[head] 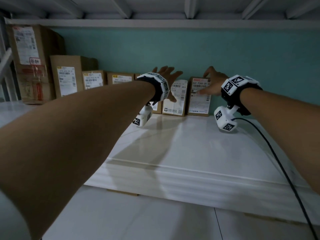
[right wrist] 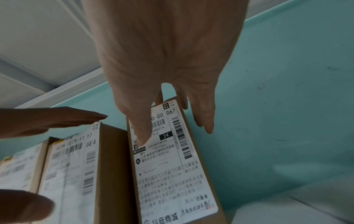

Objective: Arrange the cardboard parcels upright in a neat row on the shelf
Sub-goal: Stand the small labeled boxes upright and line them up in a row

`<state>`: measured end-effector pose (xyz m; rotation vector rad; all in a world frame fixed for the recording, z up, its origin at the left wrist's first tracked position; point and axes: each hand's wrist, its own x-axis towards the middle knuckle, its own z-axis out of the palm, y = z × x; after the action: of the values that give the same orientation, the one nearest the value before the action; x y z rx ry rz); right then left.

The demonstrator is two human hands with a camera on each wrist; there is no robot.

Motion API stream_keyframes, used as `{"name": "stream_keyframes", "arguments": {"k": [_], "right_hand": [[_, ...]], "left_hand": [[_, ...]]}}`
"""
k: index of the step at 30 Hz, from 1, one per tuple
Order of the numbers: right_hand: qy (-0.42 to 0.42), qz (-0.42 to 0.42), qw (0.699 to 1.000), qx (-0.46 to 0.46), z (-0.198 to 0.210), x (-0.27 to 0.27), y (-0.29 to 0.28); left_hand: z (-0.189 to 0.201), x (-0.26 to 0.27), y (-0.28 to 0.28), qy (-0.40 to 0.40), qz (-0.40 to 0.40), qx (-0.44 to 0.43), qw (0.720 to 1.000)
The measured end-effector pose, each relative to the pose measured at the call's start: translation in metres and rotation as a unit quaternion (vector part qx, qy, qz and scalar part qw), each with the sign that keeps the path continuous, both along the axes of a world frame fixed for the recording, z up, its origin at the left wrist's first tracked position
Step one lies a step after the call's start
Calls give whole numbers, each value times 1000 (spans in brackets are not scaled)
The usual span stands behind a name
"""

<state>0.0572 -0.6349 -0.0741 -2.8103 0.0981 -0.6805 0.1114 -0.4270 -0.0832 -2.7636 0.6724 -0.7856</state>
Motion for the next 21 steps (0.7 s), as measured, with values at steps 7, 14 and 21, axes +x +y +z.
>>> {"name": "stream_keyframes", "arguments": {"k": [7, 14, 21], "right_hand": [[15, 10, 1000, -21, 0, 3, 3], [-4, 32, 999, -8, 9, -4, -7], [-13, 40, 999, -25, 7, -7, 0]], "left_hand": [[-3, 37, -30, 46, 80, 12, 996], [7, 22, -40, 94, 57, -4, 994], [9, 19, -35, 96, 61, -2, 993]]}}
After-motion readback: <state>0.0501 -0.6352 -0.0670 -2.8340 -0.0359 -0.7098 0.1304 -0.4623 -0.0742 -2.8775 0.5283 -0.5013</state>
